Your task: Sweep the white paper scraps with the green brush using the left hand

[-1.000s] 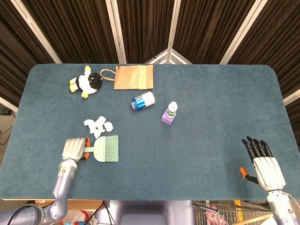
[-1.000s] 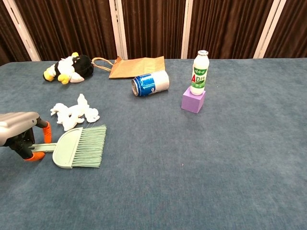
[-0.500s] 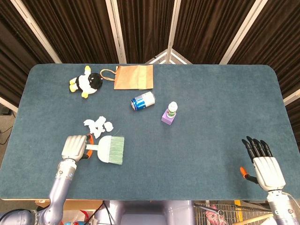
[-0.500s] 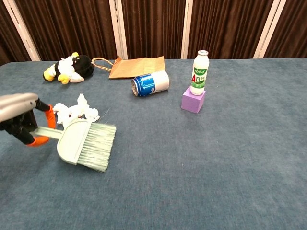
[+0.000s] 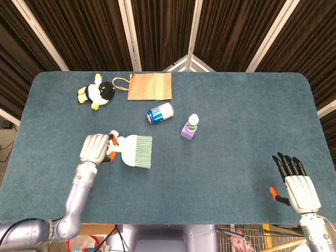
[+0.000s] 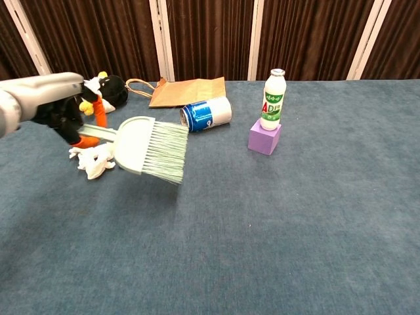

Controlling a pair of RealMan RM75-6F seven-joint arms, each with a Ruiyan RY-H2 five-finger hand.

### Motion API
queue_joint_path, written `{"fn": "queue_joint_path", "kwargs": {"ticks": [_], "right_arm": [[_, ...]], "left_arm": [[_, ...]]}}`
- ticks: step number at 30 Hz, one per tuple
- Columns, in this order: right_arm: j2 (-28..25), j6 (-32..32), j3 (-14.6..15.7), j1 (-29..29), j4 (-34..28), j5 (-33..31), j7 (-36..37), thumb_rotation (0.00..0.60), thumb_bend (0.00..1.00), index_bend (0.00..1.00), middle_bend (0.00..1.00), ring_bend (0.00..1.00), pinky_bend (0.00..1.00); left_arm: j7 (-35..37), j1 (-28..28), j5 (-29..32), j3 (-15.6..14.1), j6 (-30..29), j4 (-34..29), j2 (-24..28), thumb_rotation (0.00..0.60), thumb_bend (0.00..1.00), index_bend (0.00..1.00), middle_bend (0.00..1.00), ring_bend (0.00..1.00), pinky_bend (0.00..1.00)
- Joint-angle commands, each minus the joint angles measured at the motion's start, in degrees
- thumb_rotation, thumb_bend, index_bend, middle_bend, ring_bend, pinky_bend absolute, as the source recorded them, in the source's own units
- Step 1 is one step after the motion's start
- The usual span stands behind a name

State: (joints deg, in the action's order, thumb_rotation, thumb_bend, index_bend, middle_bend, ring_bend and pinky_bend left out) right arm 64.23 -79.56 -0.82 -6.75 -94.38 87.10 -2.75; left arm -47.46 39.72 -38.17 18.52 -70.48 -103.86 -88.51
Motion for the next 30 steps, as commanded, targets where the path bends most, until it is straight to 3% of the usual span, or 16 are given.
{"fn": "queue_joint_path", "kwargs": {"ticks": [1,4,14,21,30], "right_arm": [[0.0,0.5,-0.2,-0.3,0.5,-0.5,0.4,0.600,0.32,0.00,0.00,0.00,0.01],[-0.1,0.6,-0.4,-0.2,0.6,-1.0,1.1,0.600,0.32,0.00,0.00,0.00,0.01],[0.0,0.9,-0.5,-0.3,0.7,-1.2,0.9,0.600,0.32,0.00,0.00,0.00,0.01],[-0.1,-0.1,-0.1,0.1,0.5,-0.2,-0.1,0.600,0.32,0.00,0.00,0.00,0.01],[0.1,-0.3,0.2,0.2,0.2,0.5,-1.0,0.600,0.32,0.00,0.00,0.00,0.01]], "left_arm": [[-4.2,6.1,6.8,2.8,2.7,7.7,-4.2,0.600,0.77,0.67,1.00,1.00,1.00],[-5.6,9.4,10.0,3.7,5.0,15.2,-6.2,0.600,0.77,0.67,1.00,1.00,1.00],[-4.4,9.6,12.5,1.6,6.9,21.2,-4.7,0.600,0.79,0.67,1.00,1.00,1.00],[0.6,1.4,10.8,-3.3,5.7,16.5,7.6,0.600,0.79,0.67,1.00,1.00,1.00],[8.2,-5.0,8.7,-4.6,5.5,14.8,18.5,0.600,0.79,0.67,1.00,1.00,1.00]]}}
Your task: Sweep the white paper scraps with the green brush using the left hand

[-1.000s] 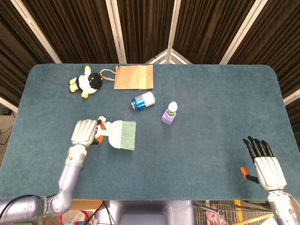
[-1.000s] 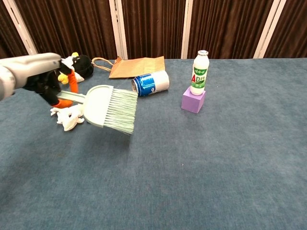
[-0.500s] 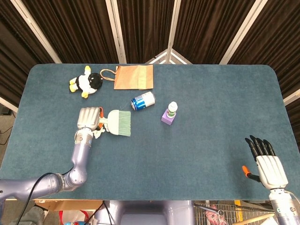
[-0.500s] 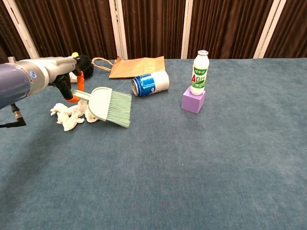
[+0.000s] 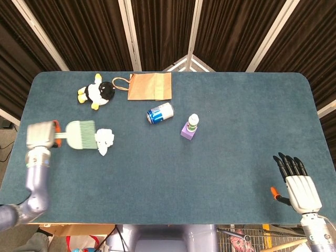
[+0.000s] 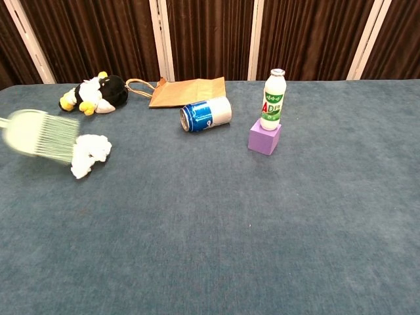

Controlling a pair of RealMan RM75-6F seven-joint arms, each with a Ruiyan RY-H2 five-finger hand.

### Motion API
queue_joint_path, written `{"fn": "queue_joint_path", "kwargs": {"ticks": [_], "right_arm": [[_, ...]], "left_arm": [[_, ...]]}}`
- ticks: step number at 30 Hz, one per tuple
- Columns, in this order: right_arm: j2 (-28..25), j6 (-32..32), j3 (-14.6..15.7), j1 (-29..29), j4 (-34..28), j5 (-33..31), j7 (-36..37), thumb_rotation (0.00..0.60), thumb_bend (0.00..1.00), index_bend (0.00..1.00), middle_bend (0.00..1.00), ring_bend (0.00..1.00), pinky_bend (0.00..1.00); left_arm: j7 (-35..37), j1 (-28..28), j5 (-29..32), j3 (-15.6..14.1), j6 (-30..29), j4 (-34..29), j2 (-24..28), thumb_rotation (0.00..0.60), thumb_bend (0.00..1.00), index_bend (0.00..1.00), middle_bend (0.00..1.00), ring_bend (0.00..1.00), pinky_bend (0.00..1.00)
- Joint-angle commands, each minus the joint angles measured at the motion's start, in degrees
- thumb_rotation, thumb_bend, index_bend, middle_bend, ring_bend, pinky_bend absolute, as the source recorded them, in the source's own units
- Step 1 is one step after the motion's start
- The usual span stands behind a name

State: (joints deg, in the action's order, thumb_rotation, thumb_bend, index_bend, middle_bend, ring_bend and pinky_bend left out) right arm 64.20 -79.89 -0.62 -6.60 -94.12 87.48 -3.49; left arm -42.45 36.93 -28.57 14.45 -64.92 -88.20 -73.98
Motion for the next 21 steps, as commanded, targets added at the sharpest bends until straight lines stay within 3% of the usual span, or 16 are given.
{"fn": "queue_joint_path", "kwargs": {"ticks": [1,6,10,15,21], "right_arm": [[0.2,0.0,0.0,0.0,-0.1,0.1,-0.5,0.600,0.32,0.00,0.00,0.00,0.01],[0.5,0.3,0.0,-0.2,-0.1,0.0,-1.1,0.600,0.32,0.00,0.00,0.00,0.01],[0.6,0.5,-0.1,-0.4,0.0,-0.1,-1.2,0.600,0.32,0.00,0.00,0.00,0.01],[0.7,0.7,-0.3,-0.5,0.3,-0.4,-0.9,0.600,0.32,0.00,0.00,0.00,0.01],[0.5,0.6,-0.3,-0.4,0.3,-0.5,-0.3,0.600,0.32,0.00,0.00,0.00,0.01]], "left_arm": [[4.4,-2.7,-1.1,-0.1,0.0,-1.1,5.4,0.600,0.79,0.67,1.00,1.00,1.00],[9.0,-3.4,-3.0,1.8,0.8,-4.4,8.8,0.600,0.79,0.67,1.00,1.00,1.00],[10.1,-2.0,-5.4,2.5,0.7,-7.9,7.5,0.600,0.79,0.67,1.00,1.00,1.00],[7.3,1.6,-5.9,1.4,0.6,-10.2,1.3,0.600,0.79,0.67,1.00,1.00,1.00],[2.3,5.1,-4.8,-1.3,-0.4,-7.9,-7.4,0.600,0.79,0.67,1.00,1.00,1.00]]}}
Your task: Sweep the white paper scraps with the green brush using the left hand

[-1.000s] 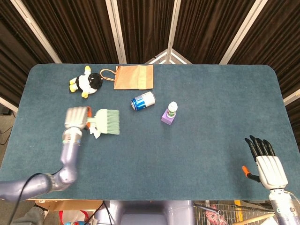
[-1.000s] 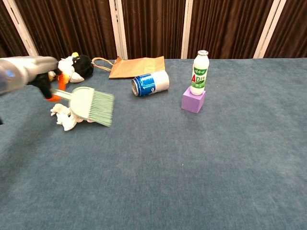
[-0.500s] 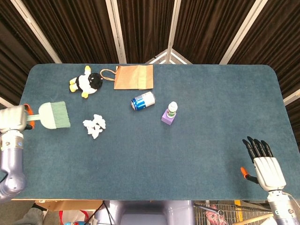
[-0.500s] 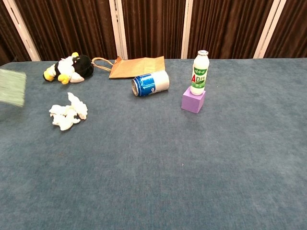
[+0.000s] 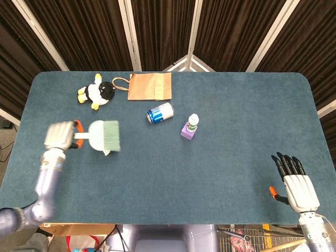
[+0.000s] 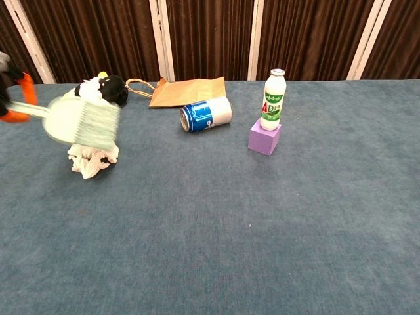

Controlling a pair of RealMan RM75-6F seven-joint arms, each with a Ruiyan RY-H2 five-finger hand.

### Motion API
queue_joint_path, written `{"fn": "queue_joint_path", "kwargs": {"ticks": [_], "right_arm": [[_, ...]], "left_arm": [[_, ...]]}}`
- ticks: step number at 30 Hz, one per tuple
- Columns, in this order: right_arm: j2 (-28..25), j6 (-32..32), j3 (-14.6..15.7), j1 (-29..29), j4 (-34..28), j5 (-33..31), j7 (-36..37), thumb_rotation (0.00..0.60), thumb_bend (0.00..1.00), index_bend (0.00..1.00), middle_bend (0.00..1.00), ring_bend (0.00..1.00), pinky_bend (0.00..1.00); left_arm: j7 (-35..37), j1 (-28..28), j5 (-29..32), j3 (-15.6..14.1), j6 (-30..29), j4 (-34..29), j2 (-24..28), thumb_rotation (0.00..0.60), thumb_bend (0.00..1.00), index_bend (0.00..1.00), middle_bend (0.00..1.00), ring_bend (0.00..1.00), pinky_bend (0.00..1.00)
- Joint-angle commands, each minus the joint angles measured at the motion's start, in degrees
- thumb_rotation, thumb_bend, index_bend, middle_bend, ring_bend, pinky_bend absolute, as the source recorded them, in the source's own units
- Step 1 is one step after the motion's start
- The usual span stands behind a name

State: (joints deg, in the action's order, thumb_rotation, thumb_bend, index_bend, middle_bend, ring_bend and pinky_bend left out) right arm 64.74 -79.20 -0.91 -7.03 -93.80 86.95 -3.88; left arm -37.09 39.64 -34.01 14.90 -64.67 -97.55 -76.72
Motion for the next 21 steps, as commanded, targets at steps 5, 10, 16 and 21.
{"fn": "queue_joint_path", "kwargs": {"ticks": [5,10,16,21], "right_arm": [[-0.3,-0.3,0.1,0.2,-0.1,0.1,0.4,0.600,0.32,0.00,0.00,0.00,0.01],[-0.4,-0.5,0.1,0.4,-0.2,0.1,0.4,0.600,0.32,0.00,0.00,0.00,0.01],[-0.4,-0.9,0.4,0.5,-0.5,0.8,-0.5,0.600,0.32,0.00,0.00,0.00,0.01],[-0.2,-1.0,0.5,0.6,-0.5,1.0,-1.1,0.600,0.32,0.00,0.00,0.00,0.01]], "left_arm": [[-5.9,4.0,3.3,-2.9,-1.3,6.8,-10.0,0.600,0.79,0.67,1.00,1.00,1.00],[-5.9,3.2,4.8,-3.7,-1.3,9.7,-9.6,0.600,0.79,0.67,1.00,1.00,1.00],[-2.9,-1.2,4.9,-5.9,0.1,13.9,-1.5,0.600,0.79,0.67,1.00,1.00,1.00],[0.3,-3.9,4.5,-6.5,1.7,16.1,3.2,0.600,0.79,0.67,1.00,1.00,1.00]]}}
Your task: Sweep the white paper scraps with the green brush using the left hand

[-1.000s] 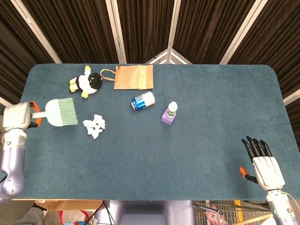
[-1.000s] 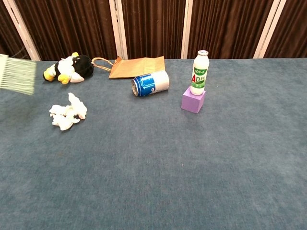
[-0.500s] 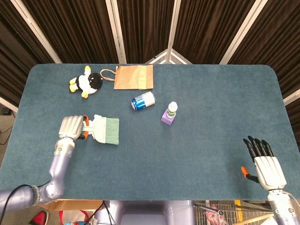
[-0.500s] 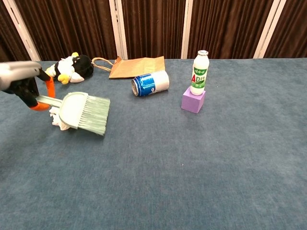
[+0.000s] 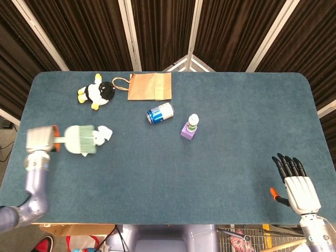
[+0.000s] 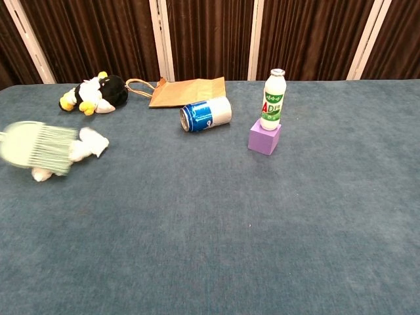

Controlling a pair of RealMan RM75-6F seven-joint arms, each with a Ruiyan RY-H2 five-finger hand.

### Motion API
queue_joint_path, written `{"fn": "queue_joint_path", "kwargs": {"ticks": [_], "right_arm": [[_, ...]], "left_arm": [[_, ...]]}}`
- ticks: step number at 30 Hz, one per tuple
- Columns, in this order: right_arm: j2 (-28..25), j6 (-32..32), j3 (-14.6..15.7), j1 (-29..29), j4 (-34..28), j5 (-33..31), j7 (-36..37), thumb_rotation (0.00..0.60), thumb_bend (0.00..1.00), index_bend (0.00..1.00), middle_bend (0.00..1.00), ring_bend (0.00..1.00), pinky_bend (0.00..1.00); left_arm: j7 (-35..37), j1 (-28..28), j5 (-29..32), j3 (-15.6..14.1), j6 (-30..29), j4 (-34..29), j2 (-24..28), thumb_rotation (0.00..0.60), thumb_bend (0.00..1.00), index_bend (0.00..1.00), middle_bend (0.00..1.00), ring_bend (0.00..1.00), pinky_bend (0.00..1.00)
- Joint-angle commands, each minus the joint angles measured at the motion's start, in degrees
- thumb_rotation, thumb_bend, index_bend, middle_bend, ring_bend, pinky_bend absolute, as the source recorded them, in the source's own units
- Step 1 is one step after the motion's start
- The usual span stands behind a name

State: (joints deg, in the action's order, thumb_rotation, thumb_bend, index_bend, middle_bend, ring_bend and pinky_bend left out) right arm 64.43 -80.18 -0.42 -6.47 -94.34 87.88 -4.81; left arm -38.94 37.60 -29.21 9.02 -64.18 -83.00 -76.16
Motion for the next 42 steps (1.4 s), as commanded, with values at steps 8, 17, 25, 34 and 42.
{"fn": "queue_joint_path", "kwargs": {"ticks": [8,17,25,34,42], "right_arm": [[0.3,0.0,0.0,0.0,-0.1,0.2,-0.9,0.600,0.32,0.00,0.00,0.00,0.01],[0.2,0.3,-0.1,-0.1,0.0,-0.3,-0.1,0.600,0.32,0.00,0.00,0.00,0.01],[-0.1,0.4,-0.2,0.0,0.1,-0.7,0.9,0.600,0.32,0.00,0.00,0.00,0.01],[-0.6,-0.1,-0.3,0.3,0.3,-0.8,1.9,0.600,0.32,0.00,0.00,0.00,0.01],[-0.4,-0.5,0.0,0.4,-0.3,0.1,0.5,0.600,0.32,0.00,0.00,0.00,0.01]], "left_arm": [[13.3,-4.9,-5.0,3.5,1.4,-0.4,9.7,0.600,0.79,0.67,1.00,1.00,1.00],[9.6,1.1,-8.4,5.5,-1.2,-9.7,0.6,0.600,0.79,0.67,1.00,1.00,1.00],[1.3,6.9,-4.9,4.9,-2.7,-4.0,-12.8,0.600,0.79,0.67,1.00,1.00,1.00],[-1.1,5.5,-2.5,3.5,-3.8,-1.7,-12.3,0.600,0.79,0.67,1.00,1.00,1.00],[2.9,-0.2,-2.4,0.3,-1.6,0.7,-5.6,0.600,0.79,0.67,1.00,1.00,1.00]]}}
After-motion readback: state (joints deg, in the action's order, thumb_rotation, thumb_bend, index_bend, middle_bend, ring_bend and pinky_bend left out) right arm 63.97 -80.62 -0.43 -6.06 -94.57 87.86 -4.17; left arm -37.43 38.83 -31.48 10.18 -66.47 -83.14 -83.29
